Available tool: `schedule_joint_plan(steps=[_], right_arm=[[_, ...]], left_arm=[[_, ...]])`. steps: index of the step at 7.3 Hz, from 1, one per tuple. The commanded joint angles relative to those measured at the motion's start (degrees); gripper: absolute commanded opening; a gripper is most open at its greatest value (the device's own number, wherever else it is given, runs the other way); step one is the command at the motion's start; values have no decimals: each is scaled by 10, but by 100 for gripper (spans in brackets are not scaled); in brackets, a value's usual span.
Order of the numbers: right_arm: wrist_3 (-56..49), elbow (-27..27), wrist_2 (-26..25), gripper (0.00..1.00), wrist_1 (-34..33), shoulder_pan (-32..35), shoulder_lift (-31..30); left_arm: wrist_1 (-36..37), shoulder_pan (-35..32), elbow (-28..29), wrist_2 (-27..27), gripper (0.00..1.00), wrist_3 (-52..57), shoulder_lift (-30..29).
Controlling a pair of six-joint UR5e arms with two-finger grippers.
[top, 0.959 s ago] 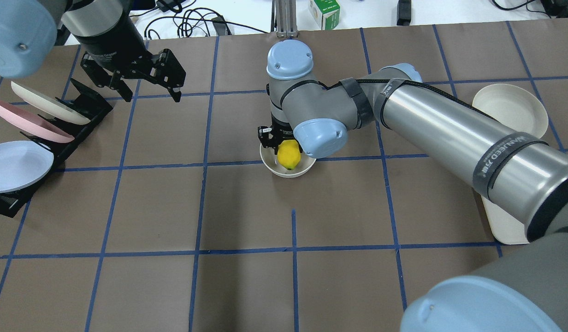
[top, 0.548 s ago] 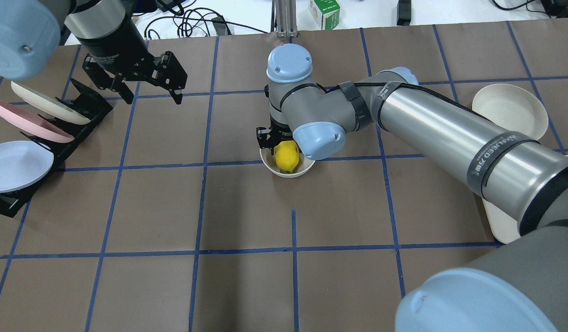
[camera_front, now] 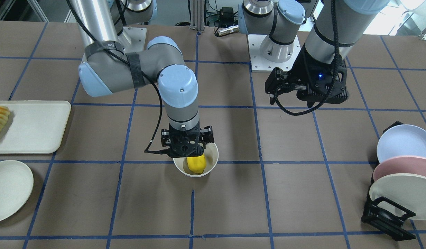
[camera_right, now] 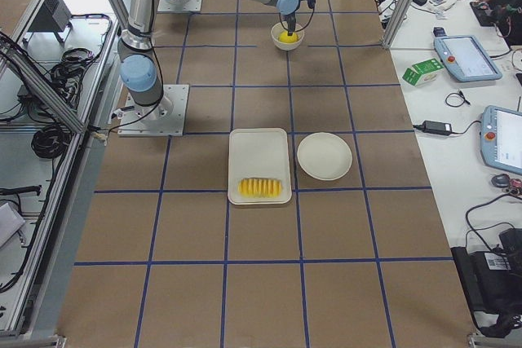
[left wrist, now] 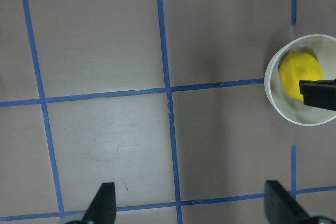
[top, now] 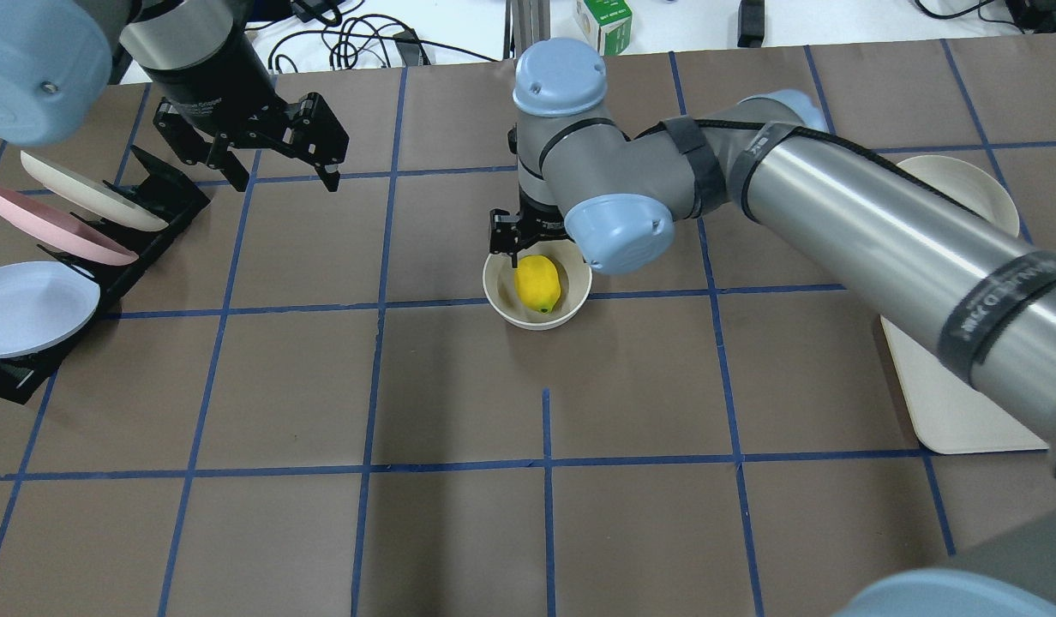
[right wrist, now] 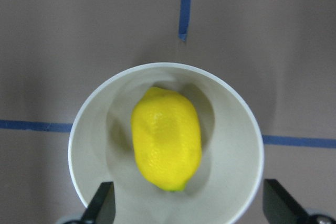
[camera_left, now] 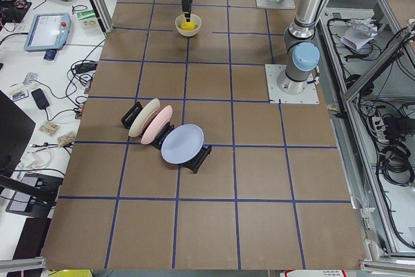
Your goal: Place bowl and put lemon in it
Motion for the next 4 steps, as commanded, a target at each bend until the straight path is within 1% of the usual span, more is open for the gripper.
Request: schedule_joint_plan(steps=[1,2,4], right_arm=[[-46,-3,-7,100,81,-69,-86],[-68,-1,-7,100,124,-97,-129],[-61,1,-7,100,200,-134,-206]], left_arm=[[0,0,0,0,100,0,1],[0,0,1,1,100,0,1],[-1,0,4,2,100,0,1]])
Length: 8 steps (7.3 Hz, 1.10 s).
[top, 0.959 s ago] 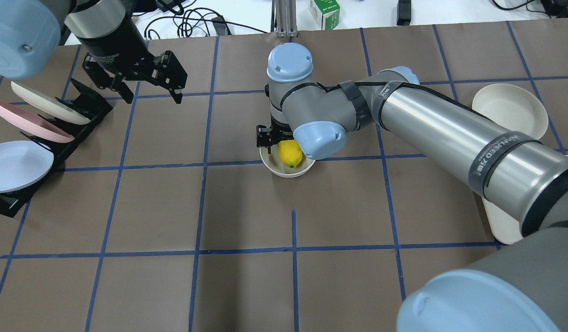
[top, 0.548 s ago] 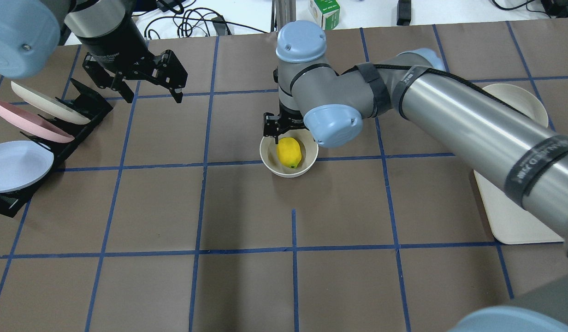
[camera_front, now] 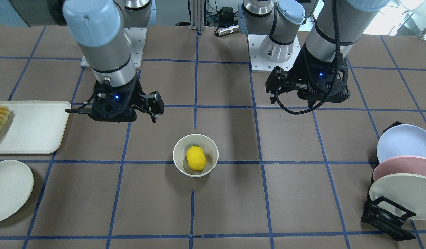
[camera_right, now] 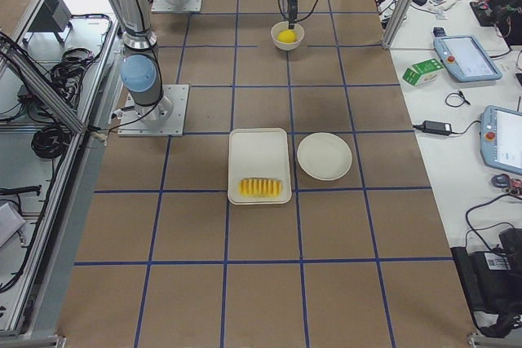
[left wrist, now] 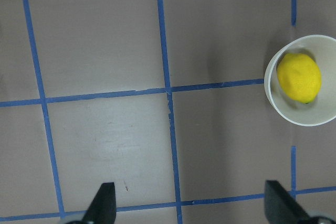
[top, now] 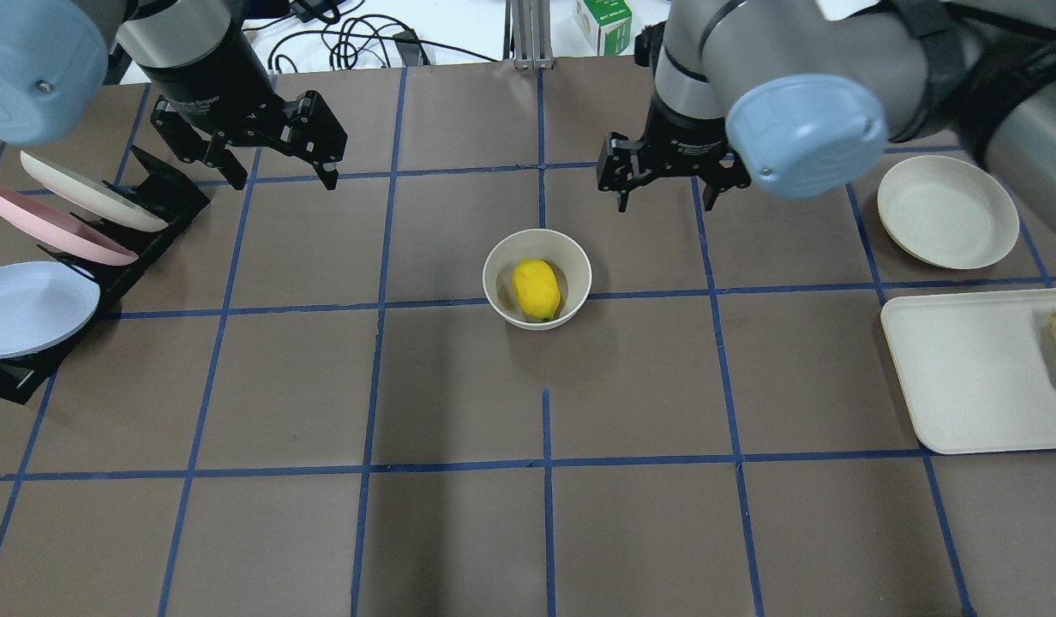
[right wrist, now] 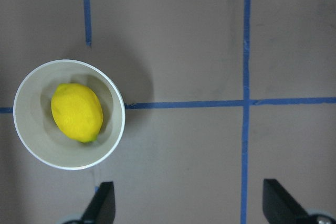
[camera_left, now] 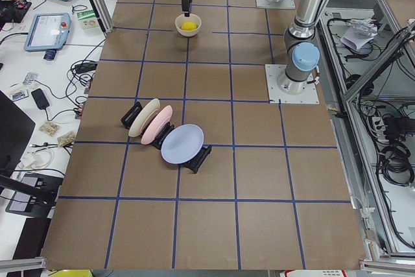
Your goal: Place bowl and put lemon in it
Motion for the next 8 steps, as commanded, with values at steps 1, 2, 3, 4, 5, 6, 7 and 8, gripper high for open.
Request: schedule_joint_plan(steps=[1,2,3,4,5,6,7,8], right_arm=[[-13,3,-5,100,86,-46,-79],[-38,6,-1,100,98,-77,-82],[-45,6,1,100,99,-91,-84],[-45,6,-4,100,106,-90,-90],[-45,6,-3,100,115,-90,-91],[-46,7,-5,100,116,-90,-91],[-46,8,-6,100,116,-90,-91],[-46,8,-7,100,115,-91,-91]], left_arm=[[-2,0,1,1,100,0,0],[-3,0,2,0,100,0,2],[-5,0,4,0,100,0,1],[-6,1,5,-1,100,0,-2],[-9,1,6,0,100,0,-2],[-19,2,7,1,100,0,0],[-28,3,15,3,100,-3,-5],[-29,3,21,2,100,-3,-8]])
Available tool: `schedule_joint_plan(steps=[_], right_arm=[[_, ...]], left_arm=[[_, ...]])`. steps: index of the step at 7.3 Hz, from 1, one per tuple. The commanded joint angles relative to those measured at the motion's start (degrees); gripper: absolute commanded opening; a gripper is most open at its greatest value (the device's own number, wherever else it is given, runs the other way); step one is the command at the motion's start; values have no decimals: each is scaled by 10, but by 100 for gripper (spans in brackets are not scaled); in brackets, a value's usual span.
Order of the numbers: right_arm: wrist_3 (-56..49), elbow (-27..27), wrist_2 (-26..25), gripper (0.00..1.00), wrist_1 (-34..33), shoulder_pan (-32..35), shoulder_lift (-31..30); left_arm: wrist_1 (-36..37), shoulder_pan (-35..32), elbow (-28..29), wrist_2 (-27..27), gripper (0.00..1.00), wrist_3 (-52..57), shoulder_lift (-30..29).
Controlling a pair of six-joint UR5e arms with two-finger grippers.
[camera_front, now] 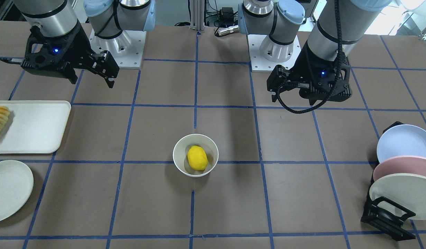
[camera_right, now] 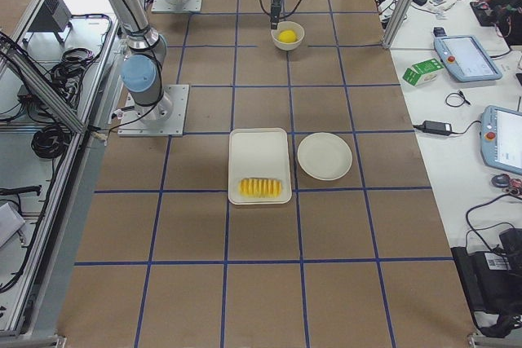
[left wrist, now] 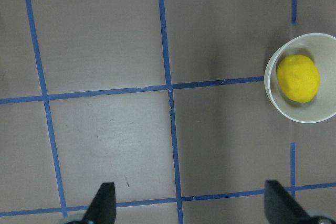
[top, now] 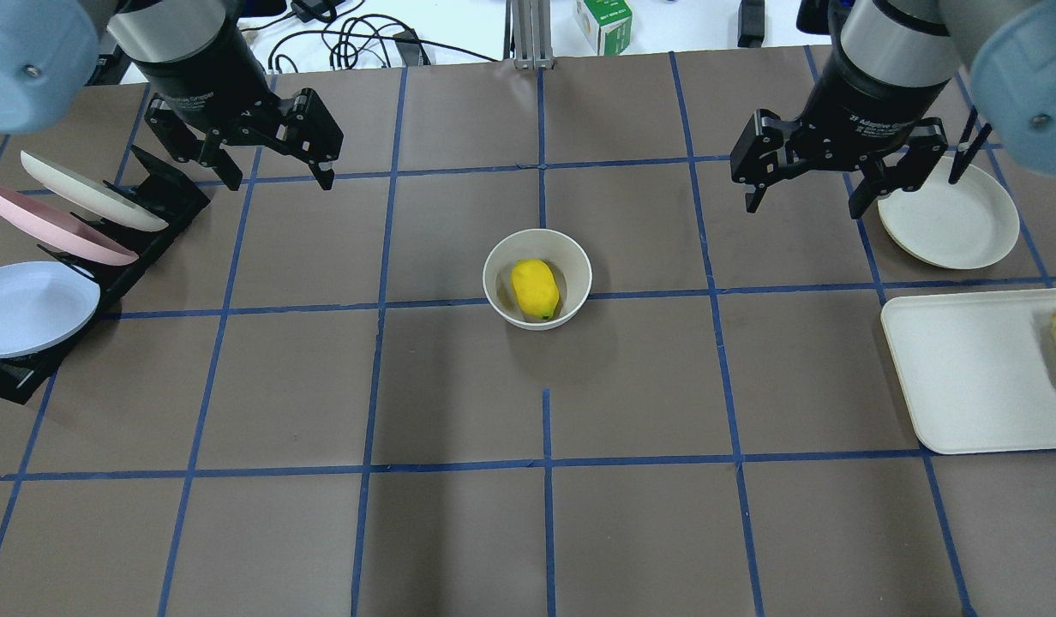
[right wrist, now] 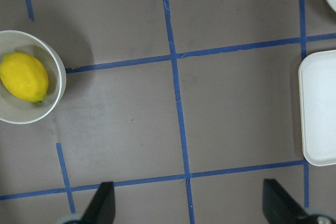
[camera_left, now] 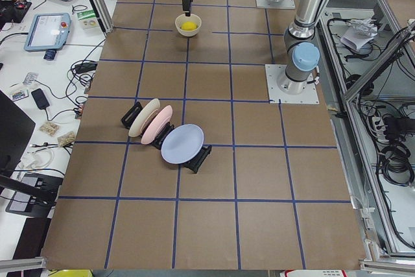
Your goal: Place bowl and put lemon in it
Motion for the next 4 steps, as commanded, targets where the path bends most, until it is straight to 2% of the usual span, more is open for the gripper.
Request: schedule_joint_plan(steps=[1,4], right_arm=[[0,1,-1,100,0,-2,0],[2,0,0,100,1,-5,-1]], left_arm=[[-5,0,7,1,100,-2,-5],[-4,-2,6,0,100,-1,-7]])
